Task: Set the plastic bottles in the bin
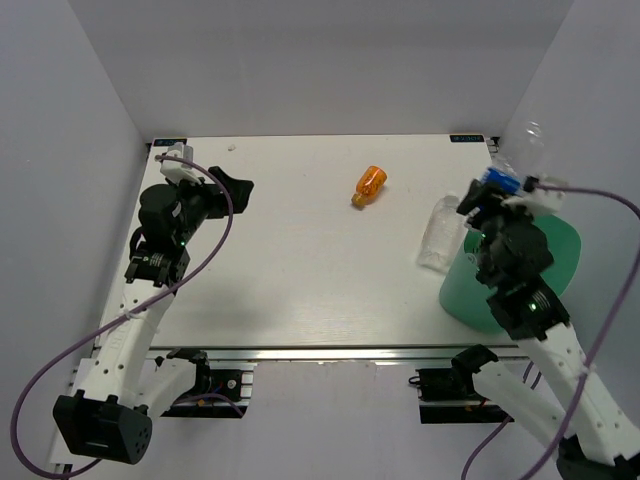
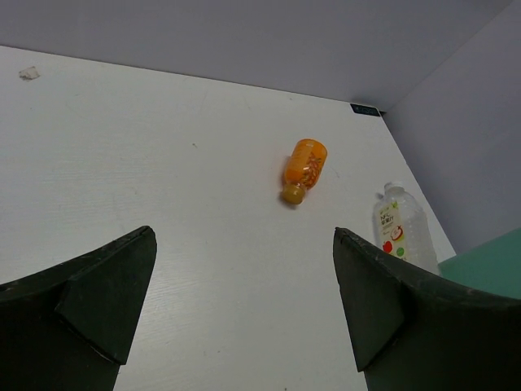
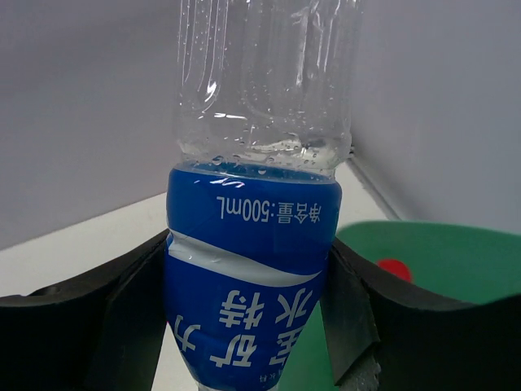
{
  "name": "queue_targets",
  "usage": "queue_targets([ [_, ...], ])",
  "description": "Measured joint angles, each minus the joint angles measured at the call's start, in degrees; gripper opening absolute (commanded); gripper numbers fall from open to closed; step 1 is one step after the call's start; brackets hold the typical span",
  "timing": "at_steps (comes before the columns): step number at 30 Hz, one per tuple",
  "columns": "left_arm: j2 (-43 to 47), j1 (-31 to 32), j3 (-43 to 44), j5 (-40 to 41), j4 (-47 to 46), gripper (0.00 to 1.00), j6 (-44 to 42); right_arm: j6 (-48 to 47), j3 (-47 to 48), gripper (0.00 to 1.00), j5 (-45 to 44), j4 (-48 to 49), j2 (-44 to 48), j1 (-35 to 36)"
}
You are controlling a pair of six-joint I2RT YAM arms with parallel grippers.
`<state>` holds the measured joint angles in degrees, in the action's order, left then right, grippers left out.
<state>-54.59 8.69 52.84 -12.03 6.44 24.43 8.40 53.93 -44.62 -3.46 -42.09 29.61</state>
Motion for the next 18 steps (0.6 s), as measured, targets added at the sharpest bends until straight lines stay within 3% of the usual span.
queue_targets([
  [4,0.17,0.00,0.00,-0.66,-0.83,0.98,-0.46,0.46,-4.37,0.51,-6.84,-1.75,8.59,-0.46],
  [8,-0.35,0.00,0.00,-0.87,-1.09,0.98,-0.57,1.16,-5.60,0.58,-14.43,-5.25,9.42,-0.52],
  [11,-1.20,0.00,0.00,-1.11,-1.33,0.98,-0.59,0.72,-6.64,0.70,-17.62,-7.06,9.51,-0.50],
  [14,-1.75,0.00,0.00,-1.14,-1.33,0.98,-0.59,0.15,-6.97,0.89,-20.50,-8.04,9.46,-0.50],
  [18,-1.81,0.00,0.00,-1.03,-1.36,0.98,-0.63,-0.13,-6.97,0.89,-23.21,-8.92,9.11,-0.50],
])
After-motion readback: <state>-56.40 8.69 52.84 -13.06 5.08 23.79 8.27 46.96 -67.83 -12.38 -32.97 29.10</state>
